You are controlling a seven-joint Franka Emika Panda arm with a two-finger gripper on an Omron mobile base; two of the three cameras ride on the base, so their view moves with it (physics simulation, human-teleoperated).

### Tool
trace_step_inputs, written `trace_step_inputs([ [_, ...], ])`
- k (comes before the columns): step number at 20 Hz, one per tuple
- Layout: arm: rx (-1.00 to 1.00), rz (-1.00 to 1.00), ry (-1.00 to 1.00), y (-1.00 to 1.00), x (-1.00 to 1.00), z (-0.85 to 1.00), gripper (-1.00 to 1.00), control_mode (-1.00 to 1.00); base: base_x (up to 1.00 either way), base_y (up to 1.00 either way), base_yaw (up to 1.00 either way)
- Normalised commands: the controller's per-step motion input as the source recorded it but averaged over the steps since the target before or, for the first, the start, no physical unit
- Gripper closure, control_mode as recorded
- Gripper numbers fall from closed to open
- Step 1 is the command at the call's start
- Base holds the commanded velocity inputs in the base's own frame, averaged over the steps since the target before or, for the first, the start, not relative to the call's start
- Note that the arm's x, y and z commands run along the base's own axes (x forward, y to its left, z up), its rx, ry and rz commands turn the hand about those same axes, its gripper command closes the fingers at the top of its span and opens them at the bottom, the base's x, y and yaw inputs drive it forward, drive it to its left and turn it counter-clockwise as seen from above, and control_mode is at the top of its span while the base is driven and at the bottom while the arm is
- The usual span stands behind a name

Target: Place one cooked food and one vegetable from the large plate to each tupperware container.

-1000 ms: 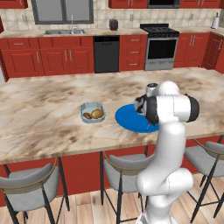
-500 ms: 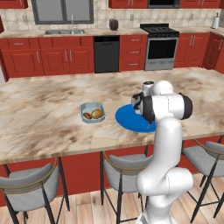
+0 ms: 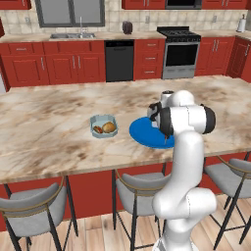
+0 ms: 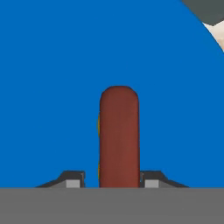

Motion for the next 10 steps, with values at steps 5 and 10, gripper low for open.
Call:
trace_step_inputs([
  [5,0.02,-0.01,-0.05,0.00,-0.15,0.02,1.00,-1.00,0.00,0.00,0.00],
  [10,-0.03,0.04,-0.08,-0.27,0.00,0.59,1.00,-1.00,0.00,0.00,0.00],
])
